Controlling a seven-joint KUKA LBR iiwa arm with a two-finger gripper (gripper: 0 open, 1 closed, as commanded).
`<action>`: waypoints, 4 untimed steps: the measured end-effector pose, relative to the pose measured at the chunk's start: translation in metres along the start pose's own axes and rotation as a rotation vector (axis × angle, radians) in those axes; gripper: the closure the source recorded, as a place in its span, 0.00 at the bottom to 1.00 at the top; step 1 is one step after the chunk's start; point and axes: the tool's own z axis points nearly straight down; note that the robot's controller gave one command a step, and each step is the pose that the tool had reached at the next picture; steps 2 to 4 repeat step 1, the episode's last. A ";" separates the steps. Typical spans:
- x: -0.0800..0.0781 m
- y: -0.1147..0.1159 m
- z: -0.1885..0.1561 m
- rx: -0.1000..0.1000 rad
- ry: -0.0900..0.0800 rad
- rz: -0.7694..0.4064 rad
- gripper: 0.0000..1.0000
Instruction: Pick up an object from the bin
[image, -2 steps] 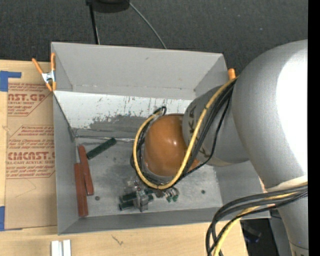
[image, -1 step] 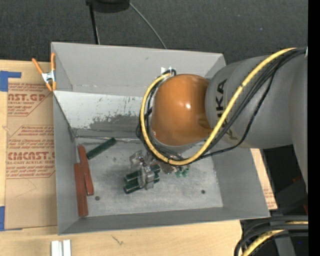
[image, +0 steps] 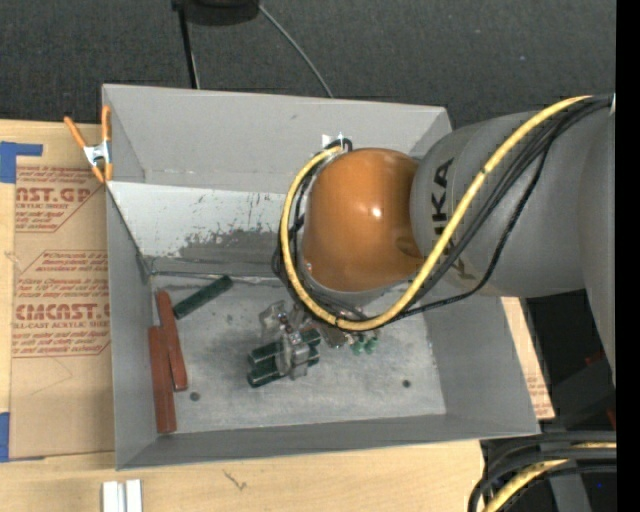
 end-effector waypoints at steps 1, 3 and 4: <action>0.004 -0.010 -0.022 -0.002 0.005 -0.093 1.00; 0.004 -0.010 -0.022 -0.002 0.005 -0.093 1.00; 0.004 -0.010 -0.022 -0.002 0.005 -0.093 1.00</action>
Offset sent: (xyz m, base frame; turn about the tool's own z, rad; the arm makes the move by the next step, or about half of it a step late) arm -0.0137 -0.0168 -0.1218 -0.0822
